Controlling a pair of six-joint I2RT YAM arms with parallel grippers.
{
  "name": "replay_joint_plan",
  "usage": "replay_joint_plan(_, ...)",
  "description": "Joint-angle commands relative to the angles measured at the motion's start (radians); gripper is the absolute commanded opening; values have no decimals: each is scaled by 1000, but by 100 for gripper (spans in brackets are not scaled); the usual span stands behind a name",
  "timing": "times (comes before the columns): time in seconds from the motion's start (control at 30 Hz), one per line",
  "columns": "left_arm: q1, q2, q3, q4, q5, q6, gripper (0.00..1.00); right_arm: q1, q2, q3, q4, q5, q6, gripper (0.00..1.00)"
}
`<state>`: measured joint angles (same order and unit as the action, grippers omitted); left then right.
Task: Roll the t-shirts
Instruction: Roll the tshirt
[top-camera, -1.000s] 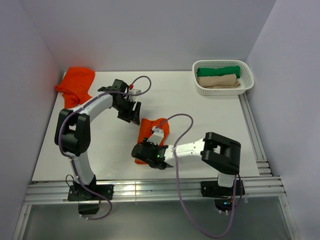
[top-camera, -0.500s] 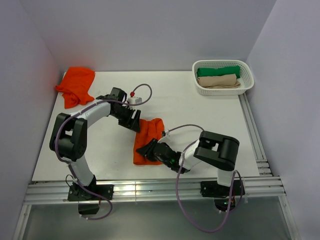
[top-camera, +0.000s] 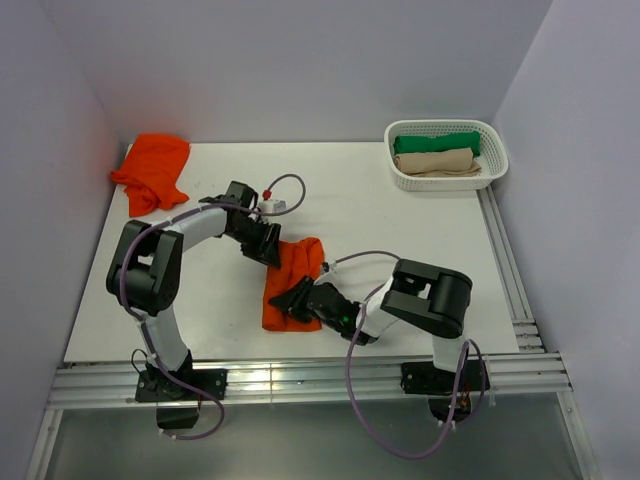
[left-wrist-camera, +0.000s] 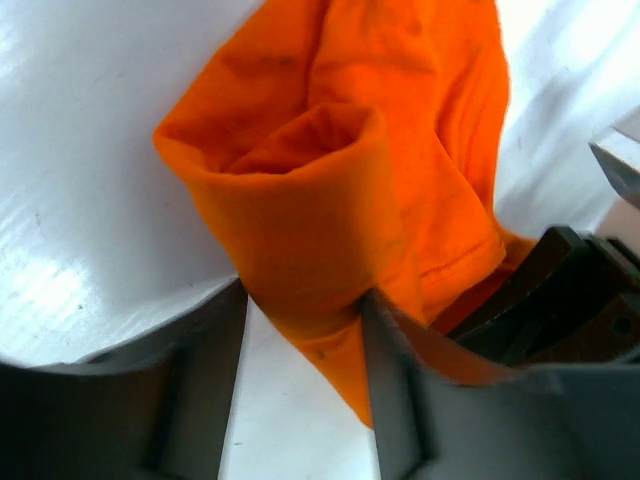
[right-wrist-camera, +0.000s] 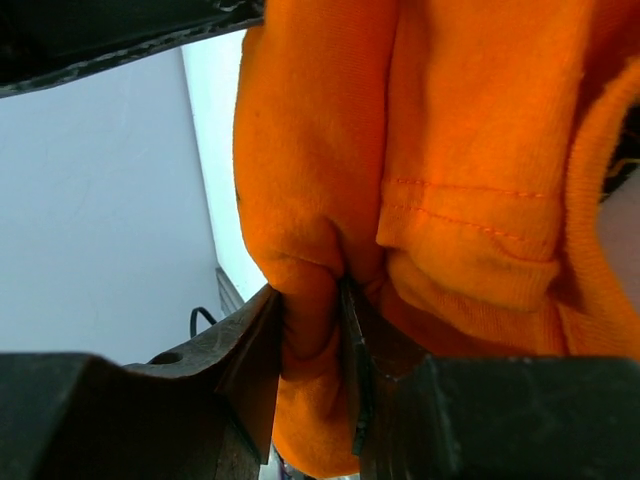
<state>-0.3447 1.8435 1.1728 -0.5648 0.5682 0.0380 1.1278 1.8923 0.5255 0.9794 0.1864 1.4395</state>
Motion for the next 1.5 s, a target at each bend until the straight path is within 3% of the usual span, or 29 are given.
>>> replay_joint_plan(0.0,-20,5,30,31,-169,-67,46,6,-27,5,-321,7,-16,35)
replay_joint_plan(0.07,-51,2,39,5,-235,-90,40,10,-74,36,-431,47,-31,41)
replay_joint_plan(0.13,-72,0,47,-7,-329,-107,35,21,-107,120,-676,144,-42,45)
replay_joint_plan(0.2,-97,-3,50,-20,-364,-119,33,53,-131,253,-961,215,-50,52)
replay_joint_plan(0.3,-115,-1,54,-35,-383,-130,31,102,-131,416,-1256,350,-38,57)
replay_joint_plan(0.6,-146,-6,59,-50,-435,-145,31,200,-79,775,-1740,573,27,58)
replay_joint_plan(0.7,-151,-1,64,-55,-435,-150,31,208,-32,864,-1789,604,4,57)
replay_joint_plan(0.97,-166,8,83,-73,-436,-156,31,205,83,991,-1708,633,-103,54)
replay_joint_plan(1.47,-169,19,90,-80,-432,-151,31,208,90,1006,-1616,656,-171,50)
